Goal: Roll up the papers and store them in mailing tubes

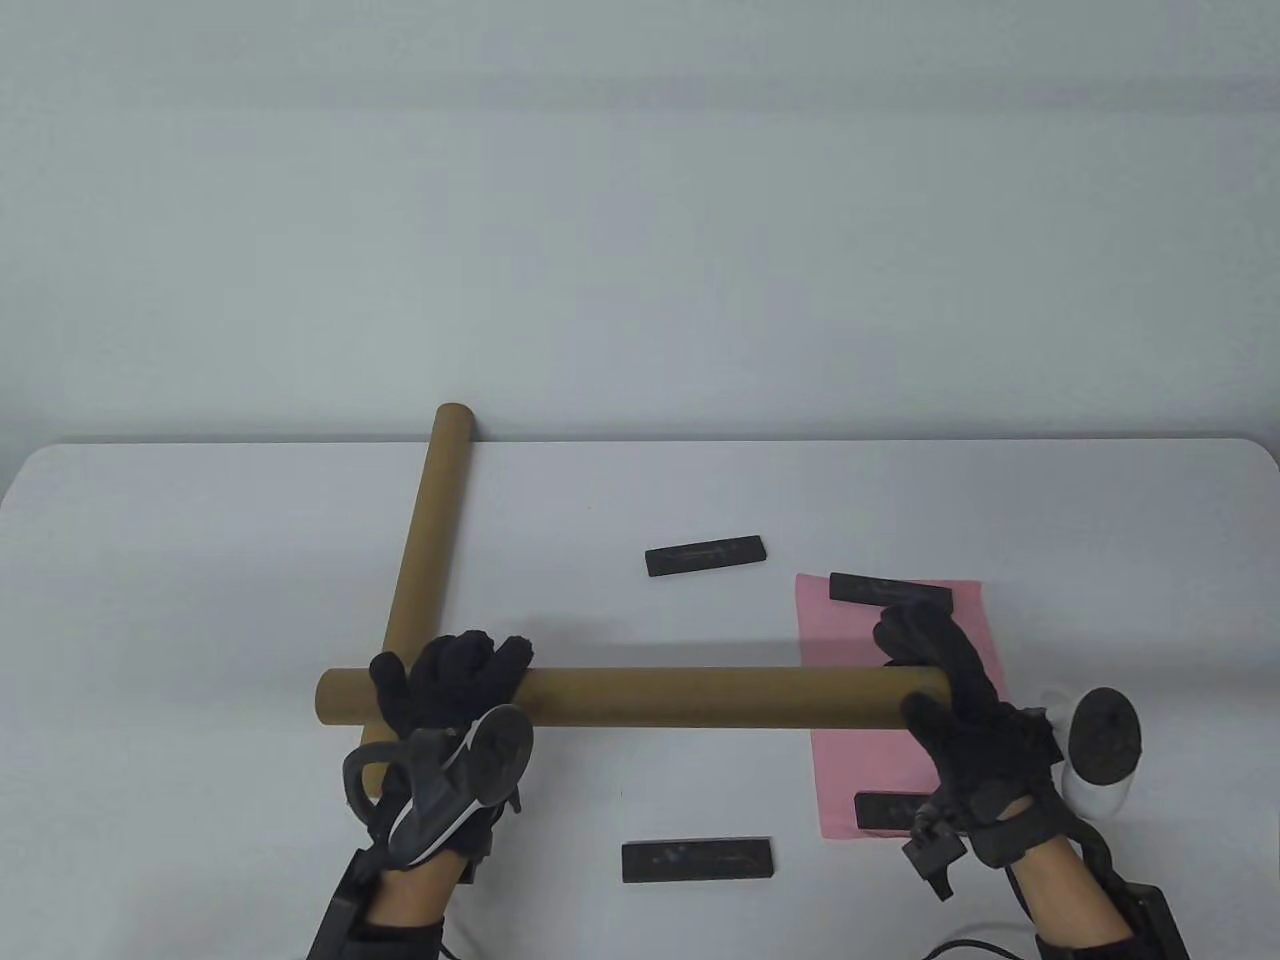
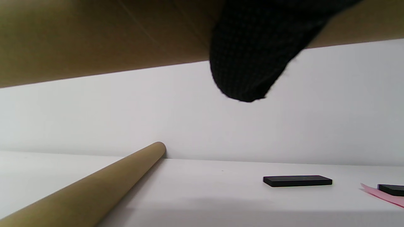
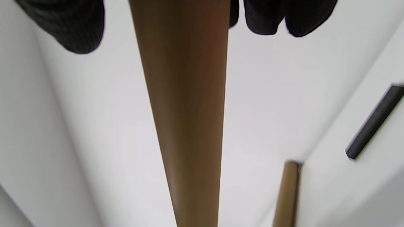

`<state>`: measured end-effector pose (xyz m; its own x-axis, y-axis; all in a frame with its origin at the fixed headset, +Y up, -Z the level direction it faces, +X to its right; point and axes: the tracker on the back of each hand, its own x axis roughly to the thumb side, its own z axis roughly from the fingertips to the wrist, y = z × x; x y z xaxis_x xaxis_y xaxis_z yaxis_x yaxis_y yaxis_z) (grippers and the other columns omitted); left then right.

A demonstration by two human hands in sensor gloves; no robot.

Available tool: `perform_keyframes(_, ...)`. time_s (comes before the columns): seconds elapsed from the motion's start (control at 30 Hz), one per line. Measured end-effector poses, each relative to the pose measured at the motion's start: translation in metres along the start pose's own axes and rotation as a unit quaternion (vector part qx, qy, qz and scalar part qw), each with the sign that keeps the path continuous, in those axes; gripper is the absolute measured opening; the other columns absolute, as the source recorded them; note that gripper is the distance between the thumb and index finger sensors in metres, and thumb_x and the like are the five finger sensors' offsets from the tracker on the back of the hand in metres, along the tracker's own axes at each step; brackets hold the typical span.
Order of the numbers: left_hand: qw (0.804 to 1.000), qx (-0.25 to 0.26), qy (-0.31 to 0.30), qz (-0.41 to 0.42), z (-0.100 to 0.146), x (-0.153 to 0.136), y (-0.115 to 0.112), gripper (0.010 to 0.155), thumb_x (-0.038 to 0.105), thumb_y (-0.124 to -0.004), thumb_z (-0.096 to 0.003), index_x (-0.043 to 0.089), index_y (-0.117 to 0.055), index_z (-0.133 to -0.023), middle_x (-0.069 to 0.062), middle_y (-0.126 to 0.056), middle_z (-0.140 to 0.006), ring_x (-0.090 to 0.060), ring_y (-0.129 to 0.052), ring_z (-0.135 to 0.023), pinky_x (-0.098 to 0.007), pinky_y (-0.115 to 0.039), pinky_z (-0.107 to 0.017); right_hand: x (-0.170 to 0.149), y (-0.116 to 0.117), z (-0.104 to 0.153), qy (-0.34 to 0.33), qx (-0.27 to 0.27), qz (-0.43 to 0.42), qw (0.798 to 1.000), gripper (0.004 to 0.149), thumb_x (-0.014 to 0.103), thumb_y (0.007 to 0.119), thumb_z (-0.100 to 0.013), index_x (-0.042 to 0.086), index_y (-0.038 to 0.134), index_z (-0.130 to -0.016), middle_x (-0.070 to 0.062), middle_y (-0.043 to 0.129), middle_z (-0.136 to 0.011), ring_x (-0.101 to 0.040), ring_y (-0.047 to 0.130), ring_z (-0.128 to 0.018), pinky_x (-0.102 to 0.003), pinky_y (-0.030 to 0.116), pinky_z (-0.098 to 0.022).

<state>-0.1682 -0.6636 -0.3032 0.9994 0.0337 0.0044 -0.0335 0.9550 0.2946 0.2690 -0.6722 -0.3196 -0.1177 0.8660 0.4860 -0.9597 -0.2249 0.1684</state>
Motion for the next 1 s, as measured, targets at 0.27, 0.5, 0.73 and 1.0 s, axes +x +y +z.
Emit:
perform_keyframes(0.27,1.000,0.003,0.024,0.020,-0.004,-0.014,0.002,0.075,0.037,-0.098,-0.0343,0.051,-0.055,-0.094,0.006,-0.063,-0.105,-0.023,-0.073,-0.104,-0.070,-0.047,-0.075,0.037,-0.071,0.002,-0.044,-0.115,0.137,0.983,0.092,0.061,0.079,-0.052,0.002,0.044,-0.114,-0.028,0.054,-0.113,-0.064,0.060,-0.098,-0.075,0.059,-0.062)
perform_keyframes(0.5,0.999,-0.006,0.032,0.010,-0.005,-0.019,0.001,0.075,0.036,-0.099,-0.0340,0.052,-0.056,-0.094,0.006,-0.063,-0.105,-0.023,-0.074,-0.104,-0.070,-0.046,-0.075,0.019,-0.112,0.002,0.191,-0.083,0.435,0.876,0.077,0.046,0.086,-0.051,0.004,0.060,-0.110,-0.027,0.065,-0.109,-0.061,0.072,-0.093,-0.073,0.065,-0.060)
perform_keyframes(0.73,1.000,-0.015,0.026,0.004,-0.005,-0.017,0.000,0.075,0.036,-0.099,-0.0338,0.051,-0.056,-0.094,0.006,-0.063,-0.105,-0.023,-0.074,-0.103,-0.069,-0.046,-0.075,-0.085,-0.137,0.002,0.395,0.082,0.532,0.745,0.073,0.039,0.090,-0.049,0.011,0.062,-0.110,-0.020,0.063,-0.112,-0.058,0.071,-0.097,-0.073,0.063,-0.064)
perform_keyframes(1.0,0.999,-0.026,0.020,-0.005,-0.005,-0.014,-0.006,0.075,0.036,-0.099,-0.0338,0.051,-0.057,-0.094,0.006,-0.064,-0.105,-0.023,-0.074,-0.104,-0.069,-0.046,-0.075,-0.128,-0.137,0.006,0.414,0.132,0.557,0.708,0.074,0.038,0.090,-0.049,0.022,0.055,-0.112,-0.015,0.056,-0.117,-0.052,0.071,-0.101,-0.070,0.061,-0.069)
